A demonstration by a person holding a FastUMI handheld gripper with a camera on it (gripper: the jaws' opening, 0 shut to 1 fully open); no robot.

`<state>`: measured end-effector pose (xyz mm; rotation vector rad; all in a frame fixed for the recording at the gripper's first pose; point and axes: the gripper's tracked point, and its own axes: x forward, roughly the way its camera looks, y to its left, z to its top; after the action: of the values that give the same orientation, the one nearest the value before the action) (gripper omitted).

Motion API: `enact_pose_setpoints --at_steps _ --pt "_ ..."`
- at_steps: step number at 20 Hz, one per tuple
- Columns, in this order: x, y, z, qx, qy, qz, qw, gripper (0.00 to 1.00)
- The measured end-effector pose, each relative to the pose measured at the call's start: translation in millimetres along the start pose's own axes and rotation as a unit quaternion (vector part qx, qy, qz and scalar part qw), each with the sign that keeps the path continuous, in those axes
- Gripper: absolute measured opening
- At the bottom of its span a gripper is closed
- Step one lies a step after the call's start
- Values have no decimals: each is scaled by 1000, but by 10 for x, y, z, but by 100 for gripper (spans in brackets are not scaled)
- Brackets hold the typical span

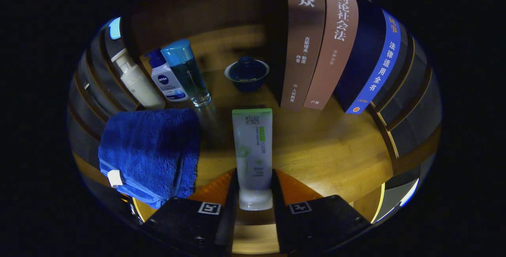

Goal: Pull open the drawer, take out the items inside it, and place them on the countertop above the cabinet.

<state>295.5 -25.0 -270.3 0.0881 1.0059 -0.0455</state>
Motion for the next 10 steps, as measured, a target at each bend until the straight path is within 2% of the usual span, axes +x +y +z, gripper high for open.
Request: enact_pose_setpoints --at_steps 2,4,10 --pt "-15 56 44 5 -8 11 1000 78" --pt "-10 29 13 1 -11 5 1000 100" --pt "-177 29 24 5 -33 10 999 100"
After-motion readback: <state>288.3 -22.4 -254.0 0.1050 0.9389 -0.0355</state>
